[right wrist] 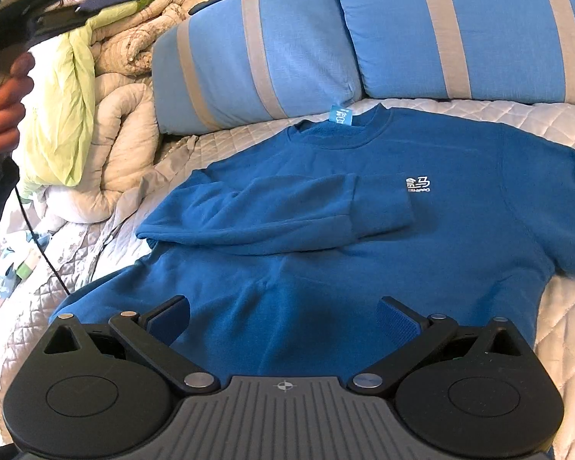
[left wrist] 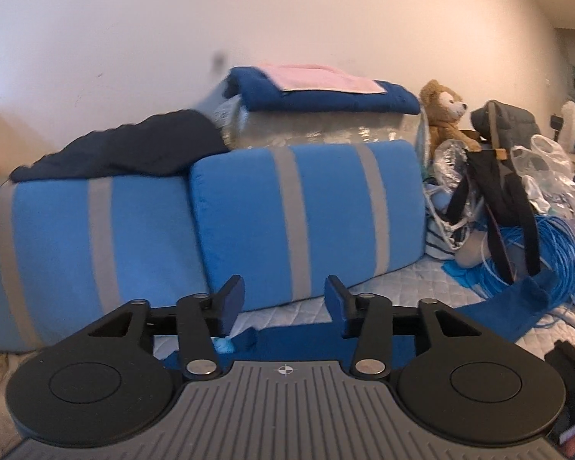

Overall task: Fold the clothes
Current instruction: 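Lay the sleeve across the sweatshirt chest and open the left tool, then grasp the sweatshirt side edge with the right tool and lift it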

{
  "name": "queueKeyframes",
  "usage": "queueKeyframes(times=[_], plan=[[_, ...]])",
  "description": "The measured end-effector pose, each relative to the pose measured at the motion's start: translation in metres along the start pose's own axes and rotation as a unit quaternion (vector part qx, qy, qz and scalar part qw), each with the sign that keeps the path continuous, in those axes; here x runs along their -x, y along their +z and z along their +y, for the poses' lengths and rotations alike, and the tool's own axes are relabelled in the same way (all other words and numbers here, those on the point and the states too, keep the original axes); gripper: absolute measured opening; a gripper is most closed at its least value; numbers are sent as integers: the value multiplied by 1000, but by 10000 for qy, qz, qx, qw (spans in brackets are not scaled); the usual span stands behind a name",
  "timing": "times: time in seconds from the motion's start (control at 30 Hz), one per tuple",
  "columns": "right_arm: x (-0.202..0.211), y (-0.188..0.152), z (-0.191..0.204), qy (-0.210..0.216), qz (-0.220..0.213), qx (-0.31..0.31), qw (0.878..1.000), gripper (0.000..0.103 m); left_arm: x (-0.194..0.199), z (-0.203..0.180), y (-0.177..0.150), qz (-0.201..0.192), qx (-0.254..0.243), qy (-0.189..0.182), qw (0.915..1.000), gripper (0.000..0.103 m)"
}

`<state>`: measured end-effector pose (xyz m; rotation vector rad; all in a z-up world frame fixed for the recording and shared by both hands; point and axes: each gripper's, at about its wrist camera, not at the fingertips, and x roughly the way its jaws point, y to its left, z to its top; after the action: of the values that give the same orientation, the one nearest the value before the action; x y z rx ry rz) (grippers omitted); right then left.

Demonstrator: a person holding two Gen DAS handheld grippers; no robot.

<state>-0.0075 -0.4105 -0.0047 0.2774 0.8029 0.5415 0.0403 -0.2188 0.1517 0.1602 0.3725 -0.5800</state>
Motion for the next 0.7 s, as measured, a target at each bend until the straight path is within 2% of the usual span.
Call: queueKeyframes(times=[0.07,0.27,0.37,0.47,0.57,0.63,0.7], plan=[[0,0,0,-1,12,5,10000,103,10,14,-10,14,128,143,9998,54],[-1,10,-2,119,196,44,9997,103,42,60,-51,298,555,627,9960,55],[5,26,6,-19,128,519,9986,103,56,80,-72,502,722,823,9927,55],[6,47,18,-103,82,1330,9910,103,68,94,-90,671,881,1008,9887,55],[-12,55,30,-328,189,2618,9644,103,79,104,-107,769,1052,1161,9847,55],[-29,55,35,-458,265,3447,9372,98,84,110,-118,832,1180,1247,9816,55],[-50,59,34,-501,477,3804,9222,82,88,115,-129,906,1310,1314,9784,55]])
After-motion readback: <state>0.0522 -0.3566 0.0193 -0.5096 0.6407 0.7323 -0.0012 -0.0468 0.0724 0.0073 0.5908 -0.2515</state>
